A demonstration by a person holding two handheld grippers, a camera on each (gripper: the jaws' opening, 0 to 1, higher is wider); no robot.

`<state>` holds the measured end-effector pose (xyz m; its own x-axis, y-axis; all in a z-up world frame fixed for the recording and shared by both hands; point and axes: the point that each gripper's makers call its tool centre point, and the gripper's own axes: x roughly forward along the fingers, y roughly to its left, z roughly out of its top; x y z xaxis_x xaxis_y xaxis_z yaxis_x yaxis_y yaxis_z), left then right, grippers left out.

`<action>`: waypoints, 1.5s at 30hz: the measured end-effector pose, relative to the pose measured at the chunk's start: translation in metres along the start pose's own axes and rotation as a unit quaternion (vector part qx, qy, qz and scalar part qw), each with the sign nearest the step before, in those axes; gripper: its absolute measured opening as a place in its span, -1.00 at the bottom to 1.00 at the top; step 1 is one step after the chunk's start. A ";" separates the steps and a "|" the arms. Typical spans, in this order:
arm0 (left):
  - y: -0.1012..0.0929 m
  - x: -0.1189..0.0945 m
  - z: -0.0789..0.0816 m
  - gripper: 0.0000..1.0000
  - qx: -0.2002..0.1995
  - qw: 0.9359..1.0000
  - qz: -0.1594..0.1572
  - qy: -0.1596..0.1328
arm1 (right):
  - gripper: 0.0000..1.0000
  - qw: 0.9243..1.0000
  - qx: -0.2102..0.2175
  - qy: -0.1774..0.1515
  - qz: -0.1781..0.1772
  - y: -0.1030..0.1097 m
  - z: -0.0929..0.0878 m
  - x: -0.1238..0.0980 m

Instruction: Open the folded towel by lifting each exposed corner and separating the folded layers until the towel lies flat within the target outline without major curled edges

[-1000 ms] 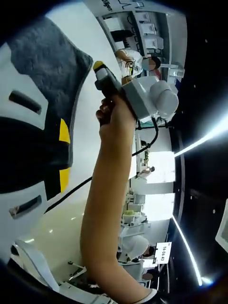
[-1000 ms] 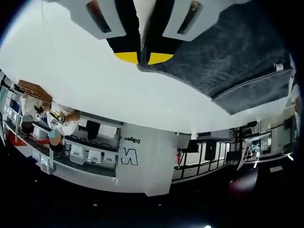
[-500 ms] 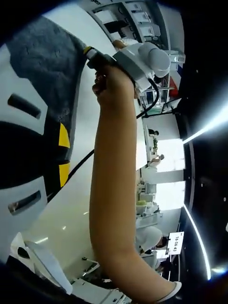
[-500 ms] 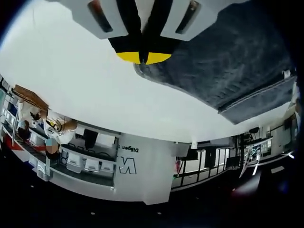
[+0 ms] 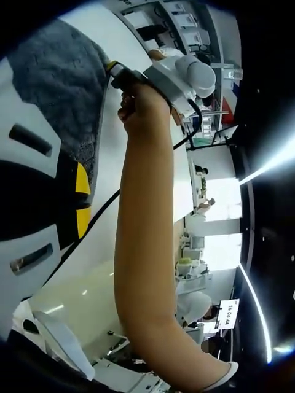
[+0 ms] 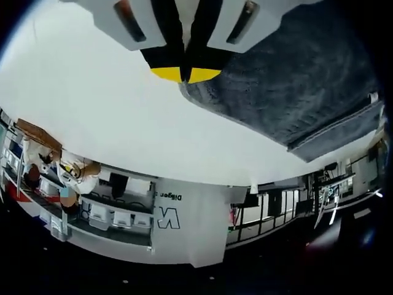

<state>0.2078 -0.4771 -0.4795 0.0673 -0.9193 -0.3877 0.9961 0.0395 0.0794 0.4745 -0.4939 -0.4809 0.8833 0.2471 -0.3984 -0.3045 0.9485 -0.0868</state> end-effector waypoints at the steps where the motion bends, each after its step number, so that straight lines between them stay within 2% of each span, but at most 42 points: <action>1: 0.000 0.000 0.000 -0.94 0.001 1.000 0.000 0.000 | -1.00 1.000 0.001 0.000 -0.001 0.000 0.000 0.000; 4: 0.002 -0.001 0.001 -0.96 0.000 1.000 0.005 -0.003 | -1.00 1.000 0.002 -0.002 -0.005 -0.002 0.003 -0.002; 14: 0.025 -0.024 0.017 -0.97 -0.002 0.997 0.057 -0.045 | -1.00 1.000 0.007 -0.025 -0.012 -0.002 0.021 -0.020; 18: 0.029 -0.034 0.019 -0.89 -0.011 0.996 0.068 -0.053 | -1.00 0.999 0.005 -0.031 -0.016 -0.002 0.029 -0.026; 21: 0.030 -0.039 0.019 -0.76 -0.018 0.996 0.074 -0.055 | -0.99 0.999 0.005 -0.036 -0.022 -0.002 0.032 -0.030; 26: 0.029 -0.046 0.021 -0.62 -0.026 0.994 0.082 -0.061 | -0.77 0.999 0.005 -0.040 -0.030 0.000 0.035 -0.037; 28: 0.029 -0.050 0.022 -0.56 -0.036 0.994 0.083 -0.067 | -0.57 0.998 0.006 -0.041 -0.036 -0.002 0.036 -0.038; 29: 0.029 -0.052 0.023 -0.51 -0.039 0.993 0.086 -0.071 | -0.46 0.998 0.007 -0.042 -0.040 -0.003 0.036 -0.039; 31: 0.028 -0.055 0.027 -0.28 -0.045 0.992 0.077 -0.083 | -0.21 0.998 0.013 -0.040 -0.047 -0.003 0.036 -0.041; 32: 0.023 -0.056 0.031 -0.14 -0.072 0.991 0.061 -0.097 | -0.11 0.998 0.016 -0.040 -0.049 -0.004 0.036 -0.041; 33: 0.023 -0.059 0.034 0.04 -0.111 0.986 0.056 -0.107 | 0.01 0.998 0.016 -0.044 -0.050 -0.003 0.037 -0.043; 34: 0.026 -0.063 0.035 0.17 -0.119 0.985 0.062 -0.110 | 0.07 0.997 0.016 -0.049 -0.053 -0.003 0.039 -0.044; 36: 0.030 -0.066 0.032 0.38 -0.102 0.987 0.076 -0.103 | 0.16 0.997 0.013 -0.052 -0.056 -0.002 0.040 -0.046; 37: 0.037 -0.070 0.029 0.45 -0.079 0.987 0.099 -0.095 | 0.19 0.997 0.012 -0.055 -0.057 -0.002 0.042 -0.047; 38: 0.041 -0.074 0.027 0.53 -0.073 0.987 0.112 -0.090 | 0.23 0.996 0.012 -0.060 -0.058 -0.001 0.044 -0.048; 41: 0.048 -0.081 0.027 0.79 -0.081 0.984 0.126 -0.099 | 0.35 0.996 0.007 -0.066 -0.057 0.003 0.049 -0.049; 42: 0.054 -0.087 0.027 0.86 -0.081 0.981 0.142 -0.107 | 0.37 0.996 0.005 -0.065 -0.054 0.006 0.050 -0.049; 45: 0.061 -0.096 0.025 0.95 -0.074 0.979 0.160 -0.105 | 0.44 0.996 -0.002 -0.069 -0.056 0.011 0.051 -0.049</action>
<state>0.2607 -0.3964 -0.4149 0.3800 -0.9100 -0.1658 0.9241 0.3812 0.0255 0.4461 -0.4855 -0.4153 0.9522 0.1652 -0.2571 -0.2028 0.9709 -0.1274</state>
